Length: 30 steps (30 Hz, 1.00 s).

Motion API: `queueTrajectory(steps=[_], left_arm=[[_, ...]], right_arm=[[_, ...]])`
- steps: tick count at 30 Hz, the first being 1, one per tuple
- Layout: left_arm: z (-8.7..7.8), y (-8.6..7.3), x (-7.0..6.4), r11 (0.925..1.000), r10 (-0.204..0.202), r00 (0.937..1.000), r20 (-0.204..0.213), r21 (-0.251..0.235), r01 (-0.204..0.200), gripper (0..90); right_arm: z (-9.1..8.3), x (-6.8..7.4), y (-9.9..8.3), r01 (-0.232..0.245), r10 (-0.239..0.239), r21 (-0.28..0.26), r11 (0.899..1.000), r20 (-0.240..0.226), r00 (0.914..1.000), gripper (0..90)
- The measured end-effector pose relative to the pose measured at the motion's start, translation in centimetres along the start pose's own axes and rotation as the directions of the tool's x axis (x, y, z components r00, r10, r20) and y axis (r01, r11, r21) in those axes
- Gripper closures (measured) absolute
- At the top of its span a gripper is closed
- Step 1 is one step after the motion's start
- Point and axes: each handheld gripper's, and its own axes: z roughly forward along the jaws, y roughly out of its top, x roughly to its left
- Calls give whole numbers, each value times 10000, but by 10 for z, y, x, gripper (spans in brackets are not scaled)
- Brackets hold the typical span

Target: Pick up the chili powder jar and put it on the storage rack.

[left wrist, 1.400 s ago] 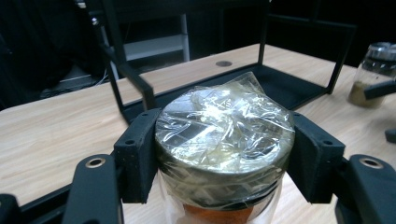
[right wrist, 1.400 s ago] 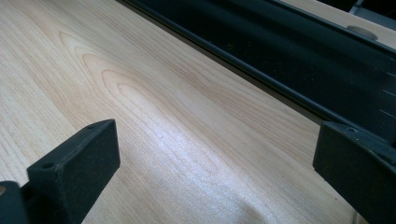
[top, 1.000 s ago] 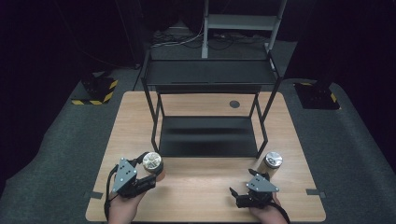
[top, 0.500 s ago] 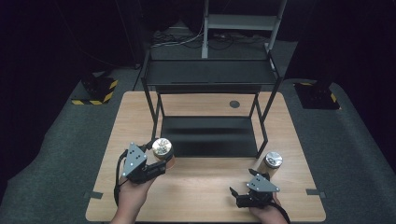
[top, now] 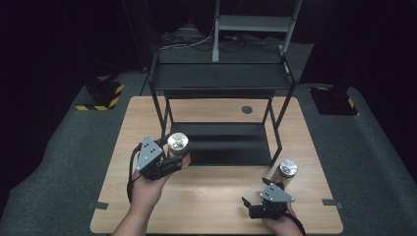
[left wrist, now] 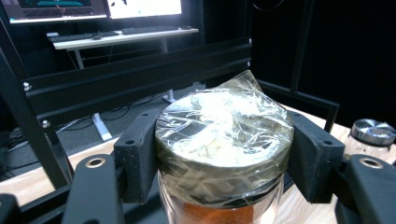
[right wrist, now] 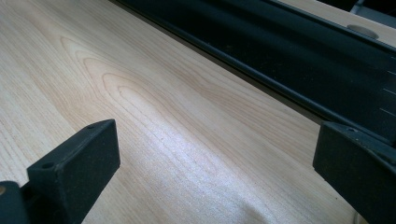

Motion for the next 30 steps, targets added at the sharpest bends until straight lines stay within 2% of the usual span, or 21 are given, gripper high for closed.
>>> queueTrajectory(steps=[11,17,30], left_arm=[[14,18,4,9996,-39,10000,28,-280,40,346],[22,31,5,9990,69,10000,-15,-448,-70,347],[31,53,10,9968,39,10000,14,-796,-38,347]], right_arm=[[0,-1,-1,-17,17,-33,10000,-5,10000,0],[0,-1,-1,-28,28,-49,10000,-3,10000,0],[0,-2,-1,-44,44,-61,10000,-38,10000,0]])
